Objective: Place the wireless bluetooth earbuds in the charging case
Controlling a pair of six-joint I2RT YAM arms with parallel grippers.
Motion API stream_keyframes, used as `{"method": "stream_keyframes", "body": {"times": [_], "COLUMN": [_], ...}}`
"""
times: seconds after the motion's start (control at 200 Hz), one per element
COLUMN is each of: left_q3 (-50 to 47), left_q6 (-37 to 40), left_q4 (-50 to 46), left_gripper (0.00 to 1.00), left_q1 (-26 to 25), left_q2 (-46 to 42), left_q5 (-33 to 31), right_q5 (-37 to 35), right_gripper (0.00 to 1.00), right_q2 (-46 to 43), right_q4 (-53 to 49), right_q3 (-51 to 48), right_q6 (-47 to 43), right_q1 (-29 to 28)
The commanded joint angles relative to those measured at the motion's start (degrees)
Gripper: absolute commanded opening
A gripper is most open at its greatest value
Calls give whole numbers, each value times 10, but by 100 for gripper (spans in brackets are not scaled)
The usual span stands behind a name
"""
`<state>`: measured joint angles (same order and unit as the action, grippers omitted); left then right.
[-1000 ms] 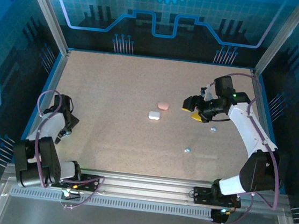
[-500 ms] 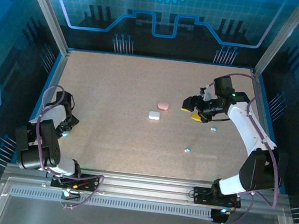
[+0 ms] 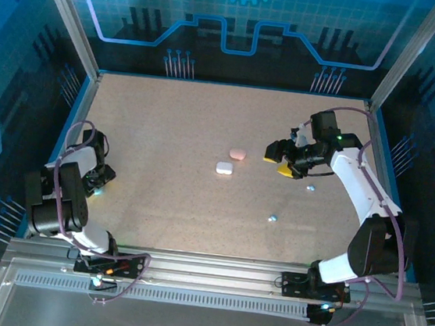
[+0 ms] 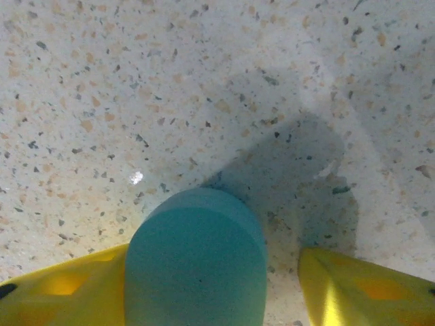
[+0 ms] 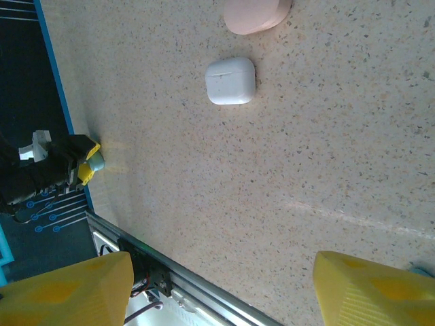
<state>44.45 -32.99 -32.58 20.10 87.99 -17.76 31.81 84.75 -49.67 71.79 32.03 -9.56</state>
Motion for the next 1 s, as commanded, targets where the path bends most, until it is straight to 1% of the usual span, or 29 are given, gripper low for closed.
{"method": "stream_keyframes", "body": {"times": [0.0,0.06,0.145,0.21,0.32,0.375,0.53,0.66,0.815,0.926,0.996], "left_q3": [8,4,4,4,6,12,38,70,111,132,132], "left_q6": [12,17,34,43,62,65,74,78,91,120,162], "left_q4": [2,9,14,16,29,30,20,11,24,41,84], "left_gripper": [54,51,43,42,39,39,41,41,42,40,41], "left_q1": [6,6,2,-9,-42,-68,-159,-255,-369,-441,-490], "left_q2": [1,-7,-20,-31,-45,-45,-23,-5,20,25,19], "left_q5": [31,48,69,80,112,123,125,117,134,127,151], "right_q5": [7,7,6,3,-2,-5,-9,-13,-26,-38,-55], "right_gripper": [72,72,72,72,72,72,72,72,71,71,71], "right_q2": [2,2,-1,-4,-10,-13,-21,-26,-37,-60,-82], "right_q4": [-13,-13,-15,-15,-14,-13,-9,-10,-5,13,35], "right_q3": [14,13,14,13,8,4,-6,-9,-18,-35,-53], "right_q6": [-7,-8,-7,-7,-5,-2,1,3,13,28,39], "right_q1": [2,2,2,2,2,2,2,3,9,15,18]}}
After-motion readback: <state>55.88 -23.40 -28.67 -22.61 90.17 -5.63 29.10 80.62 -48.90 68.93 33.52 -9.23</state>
